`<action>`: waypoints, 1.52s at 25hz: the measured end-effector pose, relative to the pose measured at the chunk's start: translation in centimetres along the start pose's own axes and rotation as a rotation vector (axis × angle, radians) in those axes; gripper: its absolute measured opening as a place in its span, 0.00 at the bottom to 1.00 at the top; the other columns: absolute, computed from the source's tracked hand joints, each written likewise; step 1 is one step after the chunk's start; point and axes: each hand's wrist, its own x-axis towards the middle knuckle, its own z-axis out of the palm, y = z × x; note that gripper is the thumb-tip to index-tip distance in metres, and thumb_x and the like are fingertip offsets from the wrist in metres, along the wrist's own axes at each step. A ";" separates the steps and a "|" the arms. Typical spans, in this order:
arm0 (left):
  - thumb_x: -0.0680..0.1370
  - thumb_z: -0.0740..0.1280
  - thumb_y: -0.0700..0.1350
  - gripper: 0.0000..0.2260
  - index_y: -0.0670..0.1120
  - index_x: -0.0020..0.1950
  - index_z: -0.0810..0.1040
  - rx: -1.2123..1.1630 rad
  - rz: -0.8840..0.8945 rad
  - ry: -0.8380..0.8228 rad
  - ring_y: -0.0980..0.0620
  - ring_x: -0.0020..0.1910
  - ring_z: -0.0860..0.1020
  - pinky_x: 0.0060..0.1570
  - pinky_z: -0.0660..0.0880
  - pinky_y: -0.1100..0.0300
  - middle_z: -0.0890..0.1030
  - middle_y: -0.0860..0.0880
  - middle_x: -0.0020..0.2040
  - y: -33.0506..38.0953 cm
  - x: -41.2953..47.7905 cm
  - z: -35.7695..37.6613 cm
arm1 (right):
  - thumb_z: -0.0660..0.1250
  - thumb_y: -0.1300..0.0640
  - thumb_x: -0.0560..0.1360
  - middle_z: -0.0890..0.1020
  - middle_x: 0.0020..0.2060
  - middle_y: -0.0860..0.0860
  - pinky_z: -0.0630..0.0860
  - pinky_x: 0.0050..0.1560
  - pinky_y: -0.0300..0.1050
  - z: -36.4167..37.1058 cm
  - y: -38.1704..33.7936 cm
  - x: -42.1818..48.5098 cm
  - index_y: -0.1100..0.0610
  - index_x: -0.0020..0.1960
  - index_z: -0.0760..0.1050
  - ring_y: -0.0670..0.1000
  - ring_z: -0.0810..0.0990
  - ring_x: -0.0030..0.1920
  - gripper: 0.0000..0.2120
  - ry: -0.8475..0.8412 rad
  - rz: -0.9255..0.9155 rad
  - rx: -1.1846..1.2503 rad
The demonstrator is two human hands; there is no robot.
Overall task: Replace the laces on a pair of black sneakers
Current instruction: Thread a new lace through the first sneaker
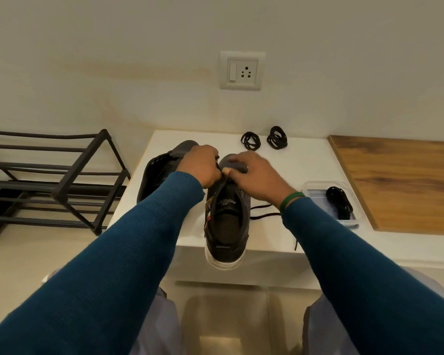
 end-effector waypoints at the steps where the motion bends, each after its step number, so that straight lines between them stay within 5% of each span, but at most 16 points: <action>1: 0.75 0.69 0.40 0.03 0.45 0.43 0.76 -0.015 0.006 0.003 0.49 0.41 0.75 0.39 0.71 0.57 0.78 0.46 0.43 0.1 0.0 0.1 | 0.64 0.47 0.79 0.77 0.58 0.49 0.70 0.61 0.47 0.5 0.1 0.2 0.52 0.65 0.78 0.49 0.73 0.59 0.17 -0.064 -0.001 -0.023; 4: 0.75 0.70 0.38 0.07 0.44 0.40 0.74 -0.323 -0.090 -0.021 0.50 0.35 0.74 0.35 0.75 0.57 0.79 0.44 0.40 0.1 0.0 0.5 | 0.61 0.50 0.80 0.77 0.61 0.52 0.68 0.68 0.56 1.2 0.9 0.8 0.49 0.64 0.80 0.53 0.71 0.63 0.16 -0.106 0.044 -0.058; 7: 0.72 0.76 0.40 0.15 0.45 0.38 0.70 -0.751 -0.253 0.025 0.53 0.26 0.69 0.22 0.69 0.64 0.72 0.47 0.32 -0.2 -0.2 0.3 | 0.61 0.51 0.78 0.73 0.64 0.54 0.68 0.69 0.58 1.5 1.3 1.3 0.49 0.65 0.79 0.57 0.69 0.66 0.18 -0.119 0.096 -0.096; 12: 0.71 0.77 0.40 0.12 0.44 0.41 0.73 -0.650 -0.266 0.038 0.50 0.40 0.74 0.37 0.75 0.58 0.76 0.47 0.39 0.2 -0.4 0.8 | 0.66 0.50 0.75 0.74 0.62 0.53 0.69 0.68 0.59 1.4 1.3 1.3 0.44 0.66 0.77 0.57 0.71 0.65 0.20 -0.098 0.084 -0.035; 16: 0.72 0.76 0.42 0.17 0.47 0.35 0.68 -0.828 -0.200 0.495 0.55 0.32 0.70 0.31 0.70 0.67 0.72 0.52 0.33 0.0 -0.3 -3.1 | 0.68 0.48 0.75 0.72 0.65 0.51 0.69 0.69 0.57 1.2 1.7 1.6 0.44 0.65 0.79 0.54 0.69 0.67 0.18 -0.137 0.129 -0.067; 18: 0.74 0.74 0.43 0.15 0.48 0.36 0.69 -0.728 -0.115 0.682 0.55 0.34 0.73 0.33 0.72 0.69 0.75 0.52 0.34 -0.7 -0.4 -4.9 | 0.68 0.48 0.75 0.71 0.66 0.50 0.69 0.70 0.57 1.3 1.8 1.7 0.45 0.65 0.79 0.54 0.69 0.67 0.18 -0.148 0.139 -0.072; 21: 0.75 0.73 0.51 0.12 0.45 0.44 0.75 -0.309 -0.076 0.388 0.49 0.42 0.77 0.41 0.76 0.57 0.78 0.48 0.42 -0.9 -1.1 -4.5 | 0.69 0.48 0.76 0.71 0.66 0.51 0.70 0.69 0.57 1.5 1.9 1.7 0.46 0.65 0.79 0.54 0.69 0.66 0.18 -0.140 0.117 -0.097; 24: 0.77 0.64 0.65 0.26 0.41 0.42 0.77 0.062 -0.101 -0.031 0.48 0.38 0.77 0.37 0.73 0.56 0.78 0.46 0.40 0.1 -1.8 -3.5 | 0.65 0.44 0.79 0.73 0.63 0.52 0.70 0.66 0.54 1.2 1.9 1.4 0.48 0.65 0.79 0.54 0.70 0.64 0.18 -0.136 0.048 -0.133; 30: 0.80 0.63 0.38 0.11 0.39 0.58 0.82 0.031 -0.093 -0.222 0.44 0.51 0.81 0.48 0.77 0.54 0.83 0.41 0.53 0.1 -3.0 -5.0 | 0.62 0.45 0.81 0.76 0.44 0.40 0.66 0.42 0.35 0.3 2.0 0.8 0.52 0.54 0.83 0.47 0.76 0.50 0.15 -0.108 0.023 -0.042; 34: 0.80 0.67 0.38 0.09 0.40 0.58 0.83 0.027 -0.075 -0.212 0.47 0.53 0.81 0.49 0.77 0.58 0.84 0.44 0.53 0.3 -4.3 -6.5 | 0.62 0.45 0.81 0.82 0.53 0.47 0.71 0.48 0.40 -1.0 2.3 0.8 0.54 0.56 0.83 0.48 0.78 0.54 0.16 0.000 0.061 0.013; 38: 0.80 0.66 0.37 0.09 0.40 0.57 0.83 0.039 -0.057 -0.213 0.47 0.49 0.83 0.47 0.79 0.57 0.84 0.43 0.50 0.5 -5.5 -8.1 | 0.62 0.47 0.81 0.85 0.51 0.54 0.72 0.48 0.42 -2.6 2.3 0.7 0.58 0.52 0.83 0.52 0.81 0.53 0.17 0.186 0.066 0.096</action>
